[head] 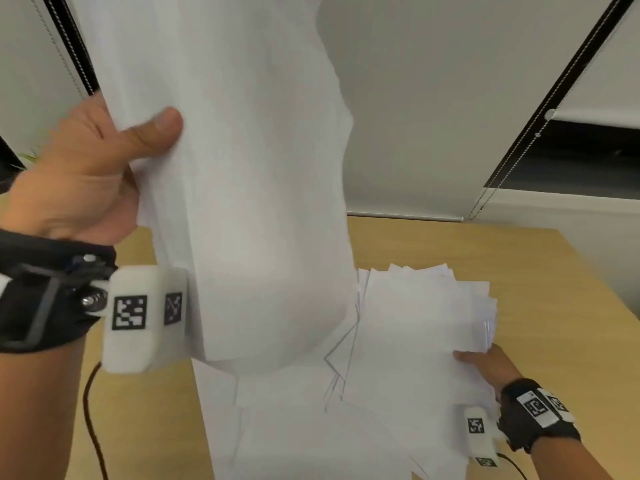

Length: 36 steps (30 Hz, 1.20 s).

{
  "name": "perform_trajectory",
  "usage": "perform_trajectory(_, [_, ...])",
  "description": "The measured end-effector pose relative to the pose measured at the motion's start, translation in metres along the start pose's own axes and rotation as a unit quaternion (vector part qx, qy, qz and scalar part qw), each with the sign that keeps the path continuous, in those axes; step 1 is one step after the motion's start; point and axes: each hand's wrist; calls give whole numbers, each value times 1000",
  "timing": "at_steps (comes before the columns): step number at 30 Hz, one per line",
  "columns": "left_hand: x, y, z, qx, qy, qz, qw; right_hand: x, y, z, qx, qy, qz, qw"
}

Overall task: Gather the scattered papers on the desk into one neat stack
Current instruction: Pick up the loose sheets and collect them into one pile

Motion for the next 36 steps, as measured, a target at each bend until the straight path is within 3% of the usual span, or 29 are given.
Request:
perform_trajectory(2, [-6,-8,3,11,39,-4,999,0,2,-1,-3,-1,1,1000])
perform_trajectory(5, [-24,-15,-17,49,77,-70,993,1,10,-4,-9,-7,6,1000])
perform_trajectory(9, [-73,-17,-87,162,45,-118,979,11,13,4,-27,-43,-11,999])
perform_trajectory(16, [-145,12,-234,335,-113,-208,912,24,34,17,-63,-118,-51,990])
perform_trajectory(19, [-169,30,-267,347,-251,-219,877,29,39,21,-86,-199,-20,976])
perform_trajectory(21, [-186,46,-273,327,-301,-215,870,29,50,15,-105,-235,-27,966])
perform_trajectory(25, [-209,64,-269,296,-286,-300,860,28,49,14,-52,-171,-63,982])
perform_trajectory(27, [-198,61,-266,301,-268,-307,862,26,41,19,-33,-125,-58,990])
perform_trajectory(29, [-170,52,-264,300,-277,-258,876,28,37,24,-34,-111,-46,992])
perform_trajectory(31, [-121,35,-263,301,-303,-129,895,31,33,25,-36,-112,-44,992])
perform_trajectory(32, [-90,24,-263,308,-330,-50,891,31,31,26,-28,-116,-50,992])
perform_trajectory(33, [-56,14,-262,327,-368,22,870,30,31,25,-25,-113,-50,992])
perform_trajectory(36, [40,-6,-255,442,-461,168,751,23,33,19,-19,-99,-37,994])
Point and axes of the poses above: each hand's wrist, its own y-axis away from the middle knuckle, its own x-axis out of the back of the hand, z = x × y, and after that the axes turned 5 degrees about -y, right-handed
